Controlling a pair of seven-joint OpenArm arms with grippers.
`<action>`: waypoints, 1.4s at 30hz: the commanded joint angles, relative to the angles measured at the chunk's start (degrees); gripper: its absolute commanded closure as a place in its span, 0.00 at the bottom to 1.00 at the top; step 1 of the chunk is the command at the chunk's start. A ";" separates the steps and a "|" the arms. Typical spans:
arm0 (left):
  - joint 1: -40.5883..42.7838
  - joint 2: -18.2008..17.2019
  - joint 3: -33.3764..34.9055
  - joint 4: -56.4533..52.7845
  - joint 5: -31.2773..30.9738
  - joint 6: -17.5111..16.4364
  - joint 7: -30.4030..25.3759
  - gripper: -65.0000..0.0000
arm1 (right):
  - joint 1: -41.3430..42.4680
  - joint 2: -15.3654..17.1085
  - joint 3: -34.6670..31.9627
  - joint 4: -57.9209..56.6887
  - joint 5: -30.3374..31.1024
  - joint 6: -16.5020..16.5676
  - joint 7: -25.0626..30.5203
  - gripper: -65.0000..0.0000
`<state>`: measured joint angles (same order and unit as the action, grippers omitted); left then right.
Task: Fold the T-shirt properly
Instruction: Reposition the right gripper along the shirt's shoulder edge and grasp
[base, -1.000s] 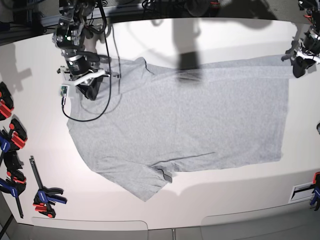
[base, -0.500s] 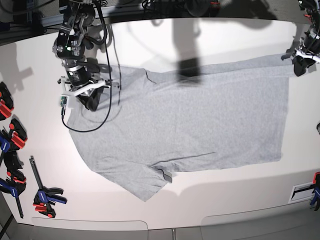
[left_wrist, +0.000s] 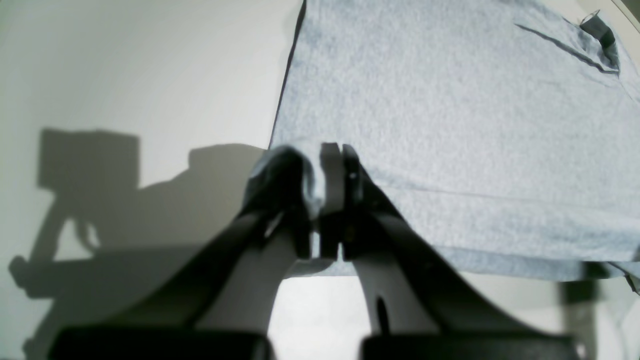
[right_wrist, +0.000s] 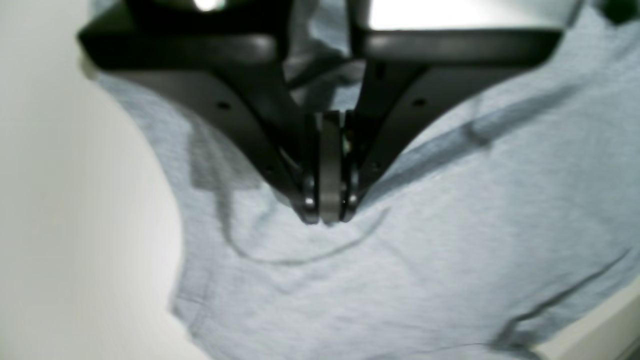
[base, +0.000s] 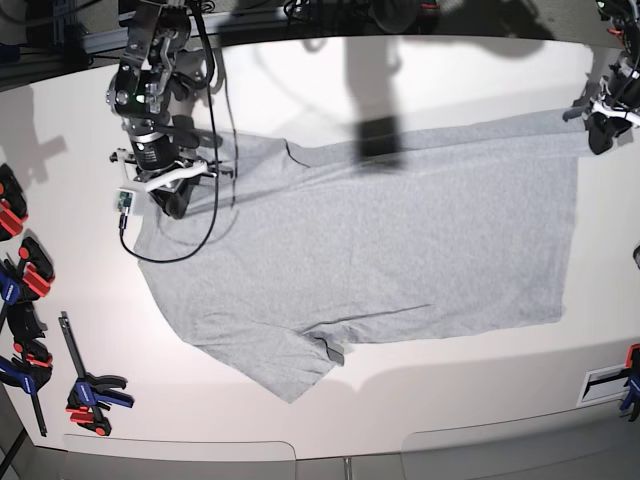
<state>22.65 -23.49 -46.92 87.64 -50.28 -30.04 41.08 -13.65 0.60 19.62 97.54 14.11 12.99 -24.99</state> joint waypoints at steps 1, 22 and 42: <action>-0.11 -1.36 -0.48 0.85 -0.70 0.07 -1.75 1.00 | 0.63 0.20 0.24 1.07 -0.50 -1.55 1.84 1.00; -5.27 -5.14 11.65 0.85 8.15 4.11 -3.76 1.00 | 1.49 0.35 -6.16 1.07 -4.72 -1.46 1.90 1.00; -6.78 -5.75 12.48 0.85 11.69 5.44 -6.56 1.00 | 2.38 2.21 -5.81 1.07 -5.18 -1.49 2.64 1.00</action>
<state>16.19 -27.68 -34.06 87.61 -37.87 -24.43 35.97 -11.92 2.57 13.65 97.54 8.78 11.53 -24.40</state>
